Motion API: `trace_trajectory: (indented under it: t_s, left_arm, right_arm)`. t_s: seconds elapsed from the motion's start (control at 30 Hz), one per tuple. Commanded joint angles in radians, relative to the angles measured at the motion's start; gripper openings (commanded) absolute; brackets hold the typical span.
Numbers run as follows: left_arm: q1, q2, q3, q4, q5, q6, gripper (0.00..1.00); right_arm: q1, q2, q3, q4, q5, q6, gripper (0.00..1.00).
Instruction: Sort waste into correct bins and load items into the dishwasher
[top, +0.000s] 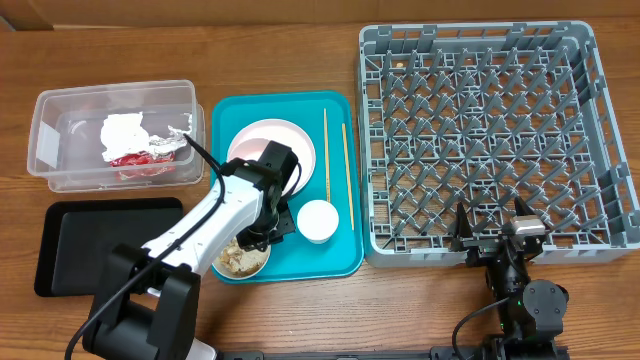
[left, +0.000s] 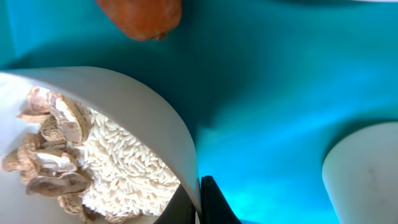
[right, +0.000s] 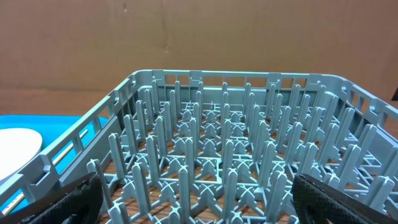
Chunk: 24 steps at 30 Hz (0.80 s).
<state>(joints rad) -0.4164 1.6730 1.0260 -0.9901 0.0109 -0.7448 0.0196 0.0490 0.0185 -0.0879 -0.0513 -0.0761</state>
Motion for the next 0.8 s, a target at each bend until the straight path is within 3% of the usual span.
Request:
trace_trajectory:
  t_s: [0.0,0.13,0.43,0.57,0.77]
  left_arm:
    - [0.007,0.0,0.075,-0.017,0.008,0.108,0.04]
    - [0.007,0.0,0.143,-0.047,0.007,0.208,0.04]
    - [0.019,0.0,0.288,-0.201,-0.121,0.218,0.04]
    - [0.019,0.0,0.346,-0.242,-0.126,0.324,0.04]
    - [0.072,0.0,0.417,-0.279,-0.129,0.364,0.04]
  right_arm:
    - [0.0,-0.004,-0.011,0.007,0.002,-0.01,1.0]
    - [0.0,-0.004,-0.011,0.007,0.002,-0.01,1.0]
    - [0.0,-0.004,-0.011,0.007,0.002,-0.01,1.0]
    - [0.0,-0.004,-0.011,0.007,0.002,-0.01,1.0]
    - [0.0,-0.004,-0.011,0.007,0.002,-0.01,1.0]
